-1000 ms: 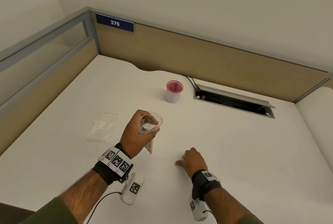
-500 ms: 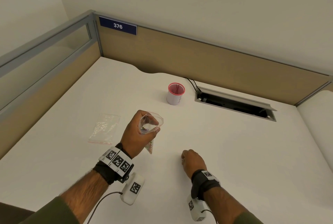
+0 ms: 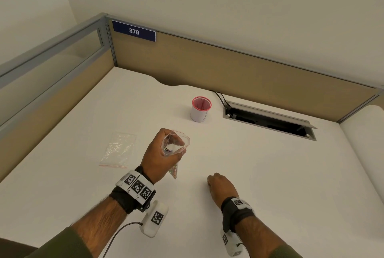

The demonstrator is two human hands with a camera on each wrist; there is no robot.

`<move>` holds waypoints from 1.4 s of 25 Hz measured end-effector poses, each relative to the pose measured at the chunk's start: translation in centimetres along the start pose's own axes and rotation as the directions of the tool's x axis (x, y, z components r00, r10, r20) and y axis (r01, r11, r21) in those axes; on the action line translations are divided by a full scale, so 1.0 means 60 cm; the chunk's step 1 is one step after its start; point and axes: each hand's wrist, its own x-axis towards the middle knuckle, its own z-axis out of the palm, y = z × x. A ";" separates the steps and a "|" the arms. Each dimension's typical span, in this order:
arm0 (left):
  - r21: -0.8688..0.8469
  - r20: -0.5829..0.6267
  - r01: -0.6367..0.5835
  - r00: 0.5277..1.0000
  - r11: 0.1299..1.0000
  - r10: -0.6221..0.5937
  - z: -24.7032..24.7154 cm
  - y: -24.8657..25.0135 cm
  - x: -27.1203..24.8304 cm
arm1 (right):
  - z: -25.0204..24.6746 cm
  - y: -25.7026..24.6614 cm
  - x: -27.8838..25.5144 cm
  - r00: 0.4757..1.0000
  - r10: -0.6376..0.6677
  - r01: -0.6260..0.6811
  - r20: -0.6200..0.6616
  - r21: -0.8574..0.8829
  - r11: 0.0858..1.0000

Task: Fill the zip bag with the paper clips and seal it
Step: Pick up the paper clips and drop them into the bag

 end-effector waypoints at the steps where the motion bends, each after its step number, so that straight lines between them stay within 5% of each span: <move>1: 0.003 0.001 -0.001 1.000 1.000 0.001 0.001 0.000 0.001 | 0.000 0.002 0.001 1.000 -0.004 0.004 -0.006 0.004 1.000; 4: 0.000 0.005 0.002 1.000 1.000 -0.002 0.003 -0.002 0.002 | -0.004 0.012 0.004 1.000 0.012 -0.010 -0.019 0.094 0.996; 7: -0.007 0.008 0.004 1.000 1.000 -0.004 0.006 -0.003 0.005 | -0.044 0.020 0.000 0.992 0.094 -0.057 -0.086 0.361 0.931; 12: -0.011 0.017 0.025 1.000 1.000 -0.025 0.016 -0.015 0.009 | -0.233 -0.017 -0.039 0.919 0.097 0.222 -0.383 0.703 0.676; 17: 0.029 0.040 0.015 0.999 0.999 -0.016 0.040 -0.017 0.011 | -0.347 -0.115 -0.058 0.852 -0.149 0.471 -0.502 0.611 0.636; 24: 0.054 0.022 0.027 0.999 0.998 -0.028 0.051 -0.017 0.020 | -0.323 -0.147 -0.044 0.870 -0.315 0.455 -0.380 0.373 0.808; 27: 0.020 0.034 0.022 0.999 1.000 -0.023 0.047 -0.018 0.015 | -0.332 -0.128 -0.052 0.828 -0.260 0.484 -0.498 0.397 0.780; 29: 0.014 0.034 0.019 0.999 1.000 -0.019 0.044 -0.018 0.012 | -0.323 -0.088 -0.051 0.807 -0.138 0.452 -0.575 0.449 0.771; 31: -0.002 0.033 0.018 0.999 1.000 -0.018 0.039 -0.016 0.010 | -0.277 -0.033 -0.039 0.858 -0.015 0.304 -0.514 0.484 0.821; 33: -0.008 0.035 0.023 0.999 1.000 -0.023 0.032 -0.016 0.009 | -0.195 0.014 -0.025 0.953 0.087 0.046 -0.289 0.427 0.903; 35: -0.016 0.036 0.023 0.999 1.000 -0.023 0.024 -0.017 0.009 | -0.108 0.036 -0.025 0.988 0.150 -0.136 -0.027 0.281 0.950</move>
